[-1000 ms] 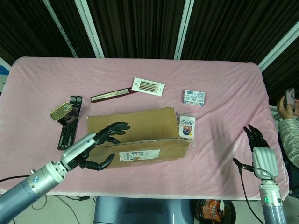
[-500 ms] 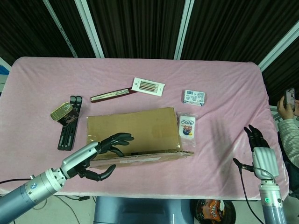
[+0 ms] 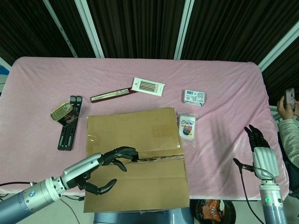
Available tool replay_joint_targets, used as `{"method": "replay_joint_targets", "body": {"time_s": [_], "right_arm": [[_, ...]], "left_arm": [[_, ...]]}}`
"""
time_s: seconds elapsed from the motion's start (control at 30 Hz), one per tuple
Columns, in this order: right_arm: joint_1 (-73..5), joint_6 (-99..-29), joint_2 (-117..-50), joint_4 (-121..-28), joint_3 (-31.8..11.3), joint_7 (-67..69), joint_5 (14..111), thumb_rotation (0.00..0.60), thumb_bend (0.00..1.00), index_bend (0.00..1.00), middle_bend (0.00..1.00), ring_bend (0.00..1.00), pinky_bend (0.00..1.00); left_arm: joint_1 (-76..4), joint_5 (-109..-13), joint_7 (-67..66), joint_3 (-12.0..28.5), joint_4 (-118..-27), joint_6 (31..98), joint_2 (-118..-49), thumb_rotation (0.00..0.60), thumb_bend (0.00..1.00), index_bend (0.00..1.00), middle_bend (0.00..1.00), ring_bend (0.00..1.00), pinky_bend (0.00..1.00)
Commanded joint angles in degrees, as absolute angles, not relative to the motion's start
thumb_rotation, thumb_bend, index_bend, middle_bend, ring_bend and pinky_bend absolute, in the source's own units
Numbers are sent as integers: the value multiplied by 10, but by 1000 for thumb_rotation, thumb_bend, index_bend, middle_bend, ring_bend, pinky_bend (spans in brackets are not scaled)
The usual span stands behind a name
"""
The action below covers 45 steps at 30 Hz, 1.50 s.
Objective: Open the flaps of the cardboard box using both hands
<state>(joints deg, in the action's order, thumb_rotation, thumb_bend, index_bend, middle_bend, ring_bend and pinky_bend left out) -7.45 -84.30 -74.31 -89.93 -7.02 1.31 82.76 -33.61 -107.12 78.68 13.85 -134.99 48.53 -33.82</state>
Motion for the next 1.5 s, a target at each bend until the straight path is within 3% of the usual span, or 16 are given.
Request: {"method": "replay_joint_targets", "body": {"time_s": [0.03, 0.2, 0.33, 0.5, 0.6, 0.77, 0.93, 1.27, 1.5], "right_arm": [[-74, -843, -743, -900, -70, 13, 828, 600, 203, 0, 0, 0, 219], [-73, -845, -742, -901, -71, 14, 827, 600, 203, 0, 0, 0, 219], [-73, -846, -741, -902, -72, 14, 826, 600, 203, 0, 0, 0, 219], [-73, -847, -739, -906, -74, 12, 825, 600, 202, 0, 0, 0, 219], [-74, -850, -736, -911, -77, 8, 827, 600, 193, 0, 0, 0, 219], [-78, -862, -725, -930, -86, -4, 838, 600, 178, 0, 0, 0, 220], [-86, -869, -705, -976, -102, -15, 843, 600, 159, 0, 0, 0, 219], [-134, -824, -635, -1187, -135, -93, 866, 600, 152, 0, 0, 0, 219], [-176, -778, -668, -1259, -135, -190, 858, 600, 152, 0, 0, 0, 219]], "left_arm": [[-341, -1076, 788, 127, -1350, 491, -334, 600, 518, 66, 85, 97, 271], [-324, -1042, 700, 119, -1350, 502, -317, 600, 364, 66, 85, 97, 243], [-284, -972, 489, 115, -1346, 521, -309, 600, 208, 44, 72, 88, 209], [-229, -906, 226, 101, -1311, 590, -341, 600, 174, 25, 38, 59, 167], [-188, -874, 67, 90, -1282, 668, -403, 600, 169, 21, 27, 56, 159], [-130, -861, -81, 80, -1203, 798, -504, 600, 169, 18, 21, 56, 156], [-98, -855, -117, 79, -1140, 867, -550, 600, 150, 13, 20, 55, 150], [-98, -843, -90, 93, -1130, 878, -545, 600, 150, 11, 20, 55, 149], [-97, -842, -83, 98, -1138, 884, -538, 600, 150, 11, 21, 55, 149]]}}
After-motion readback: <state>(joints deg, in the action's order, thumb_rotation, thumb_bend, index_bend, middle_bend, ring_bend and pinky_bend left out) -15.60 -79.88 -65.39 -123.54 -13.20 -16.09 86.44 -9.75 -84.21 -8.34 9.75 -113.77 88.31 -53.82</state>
